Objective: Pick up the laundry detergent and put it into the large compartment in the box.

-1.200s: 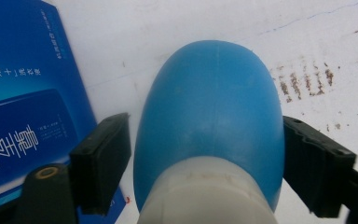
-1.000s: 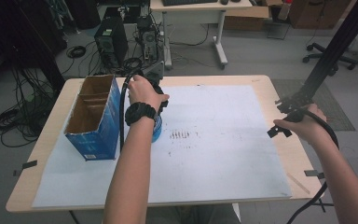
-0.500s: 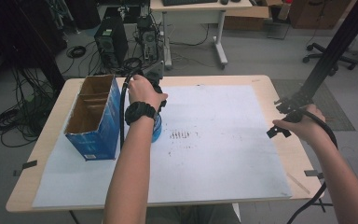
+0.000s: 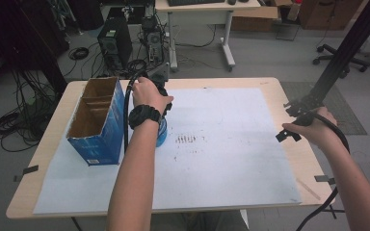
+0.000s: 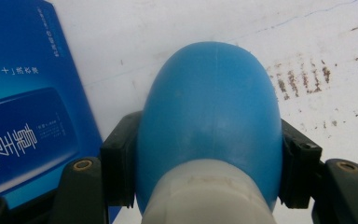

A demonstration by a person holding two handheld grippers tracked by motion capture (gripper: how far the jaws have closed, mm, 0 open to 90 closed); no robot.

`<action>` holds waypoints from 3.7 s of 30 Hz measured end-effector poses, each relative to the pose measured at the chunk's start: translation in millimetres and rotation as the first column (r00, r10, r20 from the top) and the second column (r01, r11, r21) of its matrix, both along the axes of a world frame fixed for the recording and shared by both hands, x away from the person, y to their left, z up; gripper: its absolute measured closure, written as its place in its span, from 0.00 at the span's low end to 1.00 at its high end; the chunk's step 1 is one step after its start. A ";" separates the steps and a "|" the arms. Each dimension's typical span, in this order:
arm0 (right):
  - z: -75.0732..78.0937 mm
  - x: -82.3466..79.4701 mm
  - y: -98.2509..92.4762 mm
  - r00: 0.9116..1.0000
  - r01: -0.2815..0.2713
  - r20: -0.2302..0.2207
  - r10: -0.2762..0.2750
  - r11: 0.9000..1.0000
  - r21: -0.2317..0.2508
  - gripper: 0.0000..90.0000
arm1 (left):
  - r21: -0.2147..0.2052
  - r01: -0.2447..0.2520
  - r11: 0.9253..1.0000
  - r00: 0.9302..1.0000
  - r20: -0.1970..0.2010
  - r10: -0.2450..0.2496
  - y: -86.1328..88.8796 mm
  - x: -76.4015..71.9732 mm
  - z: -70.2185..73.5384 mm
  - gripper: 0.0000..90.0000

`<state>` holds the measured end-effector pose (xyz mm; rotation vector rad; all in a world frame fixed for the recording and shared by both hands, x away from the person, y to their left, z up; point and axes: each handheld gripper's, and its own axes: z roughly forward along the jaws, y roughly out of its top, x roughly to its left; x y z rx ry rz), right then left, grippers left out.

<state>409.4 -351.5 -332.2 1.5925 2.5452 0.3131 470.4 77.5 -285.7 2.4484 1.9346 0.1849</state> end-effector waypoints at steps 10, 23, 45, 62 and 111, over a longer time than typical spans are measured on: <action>1.2 0.6 0.1 1.000 -0.002 0.001 0.002 1.000 0.003 0.18 | -0.013 0.005 1.000 1.000 -0.016 -0.005 -1.3 -2.3 3.9 0.41; 5.9 -2.1 1.7 1.000 -0.006 0.007 0.006 1.000 0.007 0.18 | -0.012 0.015 1.000 1.000 -0.016 -0.016 -4.0 -7.6 20.9 0.41; 15.8 -5.9 3.6 1.000 -0.011 0.018 0.010 1.000 0.017 0.18 | -0.018 0.026 1.000 1.000 -0.008 -0.026 -7.5 -14.1 63.4 0.41; 17.6 -4.6 1.6 1.000 -0.006 0.017 0.006 1.000 0.024 0.18 | -0.015 0.031 0.999 1.000 -0.003 -0.031 -7.7 -13.2 87.5 0.41; 24.2 -4.8 -1.9 1.000 0.003 0.023 -0.003 0.999 0.034 0.18 | -0.014 0.015 1.000 0.999 0.049 -0.015 -0.7 -21.2 151.6 0.42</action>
